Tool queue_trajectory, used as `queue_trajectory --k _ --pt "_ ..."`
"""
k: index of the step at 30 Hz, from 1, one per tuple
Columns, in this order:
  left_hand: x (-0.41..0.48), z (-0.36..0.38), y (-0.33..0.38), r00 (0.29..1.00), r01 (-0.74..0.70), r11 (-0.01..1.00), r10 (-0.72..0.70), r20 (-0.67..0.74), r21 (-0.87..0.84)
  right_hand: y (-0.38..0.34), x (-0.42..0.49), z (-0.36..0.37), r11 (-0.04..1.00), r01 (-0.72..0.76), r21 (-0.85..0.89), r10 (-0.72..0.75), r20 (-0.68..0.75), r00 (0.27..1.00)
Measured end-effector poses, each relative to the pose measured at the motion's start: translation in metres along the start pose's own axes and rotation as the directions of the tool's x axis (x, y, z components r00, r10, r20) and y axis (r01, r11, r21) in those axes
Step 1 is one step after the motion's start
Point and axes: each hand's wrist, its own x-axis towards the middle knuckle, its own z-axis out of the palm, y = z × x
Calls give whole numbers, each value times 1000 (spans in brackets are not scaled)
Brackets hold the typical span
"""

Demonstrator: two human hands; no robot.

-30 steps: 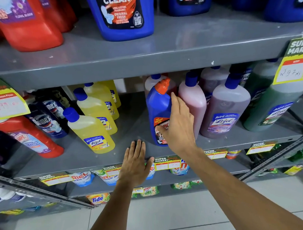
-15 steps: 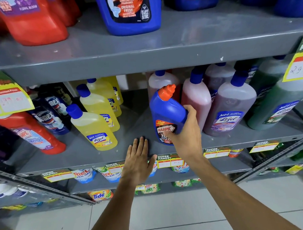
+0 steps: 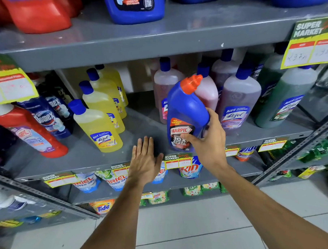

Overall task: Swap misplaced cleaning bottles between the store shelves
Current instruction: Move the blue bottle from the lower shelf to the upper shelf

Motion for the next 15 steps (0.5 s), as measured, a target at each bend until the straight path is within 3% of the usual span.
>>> queue_trajectory --k 10,15 --pt "-50 -93 75 931 -22 1000 19 -365 -2 -90 -24 -73 982 168 83 -168 -12 986" --pt "-50 -167 118 799 -20 999 35 -600 31 -165 -1 -113 942 288 171 -285 -41 958"
